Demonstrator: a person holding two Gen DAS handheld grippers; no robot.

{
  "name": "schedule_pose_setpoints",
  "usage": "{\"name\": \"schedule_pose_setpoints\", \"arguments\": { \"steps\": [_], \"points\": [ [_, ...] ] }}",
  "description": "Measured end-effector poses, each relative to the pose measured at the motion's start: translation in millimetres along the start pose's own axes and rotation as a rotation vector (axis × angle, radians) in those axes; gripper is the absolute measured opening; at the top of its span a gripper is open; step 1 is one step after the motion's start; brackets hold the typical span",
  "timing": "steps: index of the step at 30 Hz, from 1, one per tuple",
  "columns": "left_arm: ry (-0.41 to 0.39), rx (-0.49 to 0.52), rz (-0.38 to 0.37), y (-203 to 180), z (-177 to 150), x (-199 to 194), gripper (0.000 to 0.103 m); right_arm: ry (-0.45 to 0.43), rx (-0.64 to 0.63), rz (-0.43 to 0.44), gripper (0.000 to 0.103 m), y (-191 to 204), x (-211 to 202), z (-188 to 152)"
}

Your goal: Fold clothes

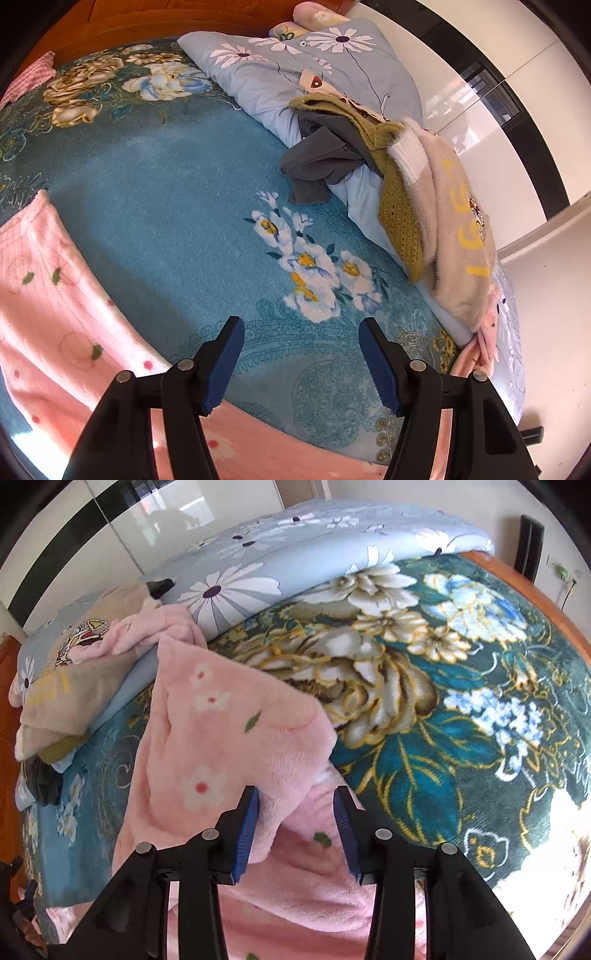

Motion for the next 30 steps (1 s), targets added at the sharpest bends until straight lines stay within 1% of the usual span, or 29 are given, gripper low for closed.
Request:
{"name": "schedule_pose_setpoints", "arguments": {
  "steps": [4,7,9,13,15,18,19,20,21,22,23,24,25,26,28,30],
  "points": [
    [0.001,0.043,0.008,-8,-1,1,0.069,-0.026,-0.046,-0.012,0.045,25,4,16],
    [0.001,0.058,-0.004,-11,-2,2,0.069,-0.034,-0.084,-0.024,0.046,46,12,27],
    [0.007,0.049,-0.014,-10,-3,5,0.069,0.023,-0.125,-0.043,0.046,72,43,28],
    [0.012,-0.007,-0.034,-2,-5,10,0.069,0.132,-0.201,-0.092,0.046,121,105,31],
    [0.015,-0.029,-0.042,1,-5,12,0.069,0.157,-0.198,-0.170,0.046,122,127,34],
    [0.028,-0.044,-0.050,4,-6,17,0.069,0.189,-0.165,-0.244,0.046,112,145,34],
    [0.033,-0.045,-0.051,4,-6,18,0.069,0.193,-0.156,-0.266,0.043,108,148,34],
    [0.037,-0.043,-0.054,3,-6,20,0.069,0.187,-0.155,-0.288,0.029,104,147,33],
    [0.041,-0.041,-0.056,3,-6,21,0.069,0.184,-0.153,-0.305,0.021,101,145,33],
    [0.044,-0.037,-0.058,2,-7,22,0.069,0.185,-0.144,-0.308,0.008,96,141,34],
    [0.047,-0.033,-0.059,1,-7,22,0.069,0.185,-0.136,-0.311,0.006,92,138,34],
    [0.049,-0.029,-0.061,0,-7,22,0.069,0.182,-0.111,-0.300,0.005,87,133,35],
    [0.049,-0.026,-0.064,-1,-8,22,0.069,0.175,-0.057,-0.262,0.004,82,125,36],
    [0.049,-0.028,-0.068,-1,-8,22,0.069,0.164,-0.004,-0.207,0.004,80,117,38],
    [0.050,-0.031,-0.075,-1,-7,21,0.069,0.131,0.069,-0.045,0.004,88,95,41],
    [0.049,-0.039,-0.080,0,-7,19,0.070,0.107,0.019,0.071,0.004,116,70,39]
  ]
}}
Point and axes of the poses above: each gripper's, at about its wrist camera, not at the fingertips, and x roughly the way its jaws point, y to its left, z to its top, the point moved 6 cm from there along x, roughly the way its jaws point, and after that the axes turned 5 degrees about x, right-handed, at the moved point
